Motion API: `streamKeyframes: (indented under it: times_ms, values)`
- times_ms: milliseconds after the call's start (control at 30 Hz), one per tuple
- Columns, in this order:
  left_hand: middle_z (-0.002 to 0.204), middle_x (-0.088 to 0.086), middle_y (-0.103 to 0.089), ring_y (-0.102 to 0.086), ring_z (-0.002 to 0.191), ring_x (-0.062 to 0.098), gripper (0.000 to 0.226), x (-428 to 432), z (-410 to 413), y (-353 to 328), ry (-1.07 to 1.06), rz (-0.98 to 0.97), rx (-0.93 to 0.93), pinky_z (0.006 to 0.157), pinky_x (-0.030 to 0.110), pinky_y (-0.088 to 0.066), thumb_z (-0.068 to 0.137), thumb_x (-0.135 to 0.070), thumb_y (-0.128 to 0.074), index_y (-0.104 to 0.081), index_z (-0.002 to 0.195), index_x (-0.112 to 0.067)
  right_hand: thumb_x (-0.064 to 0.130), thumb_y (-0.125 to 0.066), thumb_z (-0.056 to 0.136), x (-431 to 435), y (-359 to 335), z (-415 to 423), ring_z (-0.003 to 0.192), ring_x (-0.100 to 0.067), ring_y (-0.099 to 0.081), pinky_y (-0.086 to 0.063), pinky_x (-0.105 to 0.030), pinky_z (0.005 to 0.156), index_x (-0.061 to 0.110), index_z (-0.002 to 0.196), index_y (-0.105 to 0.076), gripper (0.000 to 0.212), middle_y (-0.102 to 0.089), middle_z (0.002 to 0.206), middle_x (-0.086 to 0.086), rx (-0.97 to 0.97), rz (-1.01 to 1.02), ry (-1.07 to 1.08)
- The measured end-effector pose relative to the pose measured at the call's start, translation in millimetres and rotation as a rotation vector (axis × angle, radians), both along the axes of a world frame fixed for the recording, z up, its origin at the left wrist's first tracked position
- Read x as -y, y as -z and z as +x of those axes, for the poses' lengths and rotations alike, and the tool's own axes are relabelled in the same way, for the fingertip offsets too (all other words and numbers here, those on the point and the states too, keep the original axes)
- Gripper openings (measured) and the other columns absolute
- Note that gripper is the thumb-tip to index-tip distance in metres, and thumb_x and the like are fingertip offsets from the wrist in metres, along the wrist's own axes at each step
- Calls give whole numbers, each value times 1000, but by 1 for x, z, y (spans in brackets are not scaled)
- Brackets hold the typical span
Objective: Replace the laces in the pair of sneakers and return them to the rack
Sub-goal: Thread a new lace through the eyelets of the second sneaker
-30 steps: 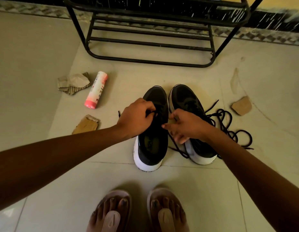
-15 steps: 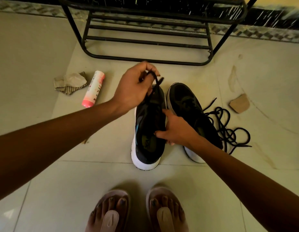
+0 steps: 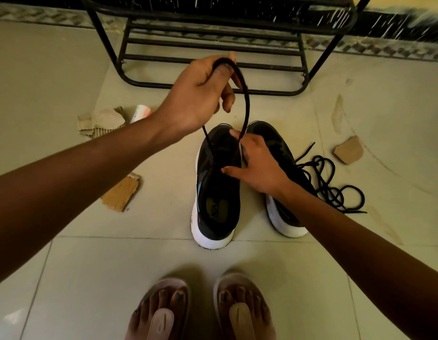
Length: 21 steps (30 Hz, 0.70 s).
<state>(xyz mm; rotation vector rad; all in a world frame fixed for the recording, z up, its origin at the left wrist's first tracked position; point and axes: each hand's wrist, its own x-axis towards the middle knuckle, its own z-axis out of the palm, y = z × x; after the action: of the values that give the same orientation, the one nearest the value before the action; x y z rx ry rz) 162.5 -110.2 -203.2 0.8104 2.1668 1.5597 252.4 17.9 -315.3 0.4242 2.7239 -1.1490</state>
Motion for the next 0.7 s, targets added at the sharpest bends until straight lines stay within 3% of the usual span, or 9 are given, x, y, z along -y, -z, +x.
streamKeyframes:
  times_ms: [67,167,233,300,433,600,700]
  values:
    - [60,3,-52,-38,39,2,33,0,2,-1,-18,18,22,43,11,-29,104,-25,-26,-55,90,-17,19,-66,85,2,3,-2,138,-34,-26,-23,-41,114,28,140,-42,61,-22,151,-8,-35,100,-106]
    - [61,4,-51,-39,39,3,33,1,3,-2,-39,43,38,44,11,-30,104,-25,-27,-51,81,-23,12,-62,88,2,8,-4,131,-25,-40,-30,-31,108,16,119,-64,32,-42,144,-4,-67,211,-206]
    - [60,4,-51,-37,38,3,34,3,1,-1,-66,45,51,43,11,-29,104,-24,-27,-51,80,-22,15,-63,88,-2,3,-4,110,-18,-57,-41,-25,95,11,107,-70,20,-61,122,-5,-94,208,-187]
    - [59,3,-51,-38,38,3,34,7,-2,2,-117,35,50,43,11,-28,104,-24,-28,-52,80,-21,19,-59,91,-11,-10,-3,82,-9,-61,-46,-19,76,12,101,-70,17,-68,97,-3,-125,189,-141]
    - [60,1,-50,-38,38,3,36,16,-13,15,-275,5,64,41,11,-27,103,-23,-28,-55,79,-21,19,-49,97,-43,-39,-3,56,5,-57,-45,-10,56,18,93,-63,14,-62,71,8,-260,-52,223]
    - [58,-8,-51,-43,39,0,38,27,-29,32,-440,-70,71,45,14,-30,102,-20,-29,-55,74,-21,19,-48,97,-85,-61,0,51,-3,-52,-44,-18,51,23,78,-61,23,-57,55,9,-438,-277,631]
    - [53,-7,-51,-39,38,4,39,34,-37,43,-498,-105,123,45,18,-29,101,-24,-30,-56,72,-22,18,-47,97,-100,-67,1,50,-7,-51,-45,-20,52,19,76,-60,25,-55,56,7,-490,-405,798]
